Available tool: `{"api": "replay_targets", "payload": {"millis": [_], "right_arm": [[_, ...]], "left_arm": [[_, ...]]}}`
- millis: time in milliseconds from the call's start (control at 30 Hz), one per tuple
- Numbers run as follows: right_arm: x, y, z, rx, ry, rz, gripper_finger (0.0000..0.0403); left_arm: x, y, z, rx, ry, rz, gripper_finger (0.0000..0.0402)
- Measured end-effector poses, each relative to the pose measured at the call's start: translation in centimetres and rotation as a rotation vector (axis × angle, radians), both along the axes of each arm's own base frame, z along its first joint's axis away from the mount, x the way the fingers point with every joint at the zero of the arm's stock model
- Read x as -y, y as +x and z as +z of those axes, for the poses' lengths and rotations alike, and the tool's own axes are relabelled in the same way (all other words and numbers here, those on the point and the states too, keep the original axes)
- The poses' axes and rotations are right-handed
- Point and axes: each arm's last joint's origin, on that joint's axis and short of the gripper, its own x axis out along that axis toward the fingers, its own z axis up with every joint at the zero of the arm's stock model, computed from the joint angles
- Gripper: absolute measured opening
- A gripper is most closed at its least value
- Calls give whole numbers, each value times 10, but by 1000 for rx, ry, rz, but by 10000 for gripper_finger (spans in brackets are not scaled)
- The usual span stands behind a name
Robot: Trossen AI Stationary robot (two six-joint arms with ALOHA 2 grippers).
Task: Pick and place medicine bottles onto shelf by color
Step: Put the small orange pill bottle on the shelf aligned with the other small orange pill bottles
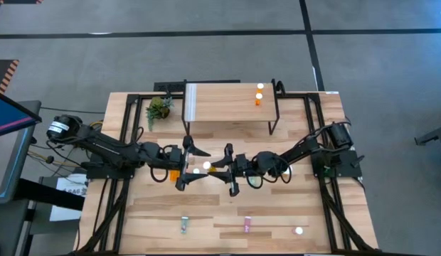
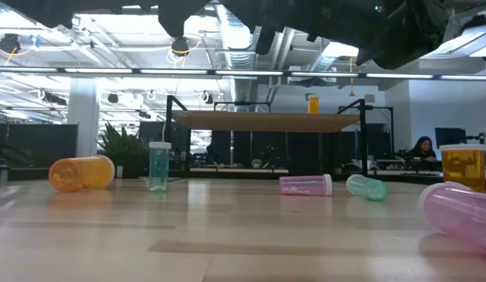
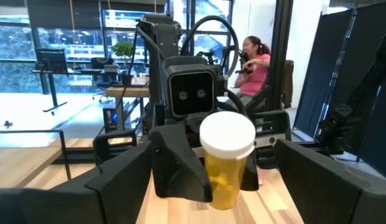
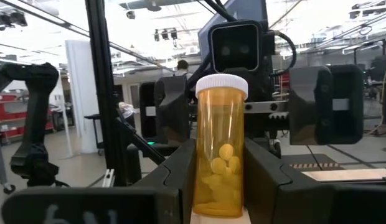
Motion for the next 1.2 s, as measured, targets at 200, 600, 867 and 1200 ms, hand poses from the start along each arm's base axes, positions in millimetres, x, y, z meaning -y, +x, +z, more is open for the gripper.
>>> {"api": "replay_targets", "payload": {"millis": [200, 600, 867, 1200], "right_arm": [[-2, -3, 7, 76, 20, 3, 122], [-13, -12, 19, 219, -12, 7, 122], [-11, -11, 18, 210, -24, -1, 122], [-12, -9, 15, 168, -75, -13, 122]], "left_arm": [[0, 0, 0, -4, 6, 3, 327], [6, -1, -1, -7, 12, -7, 327], [4, 12, -9, -14, -77, 15, 327], [12, 40, -14, -15, -85, 4, 327]]}}
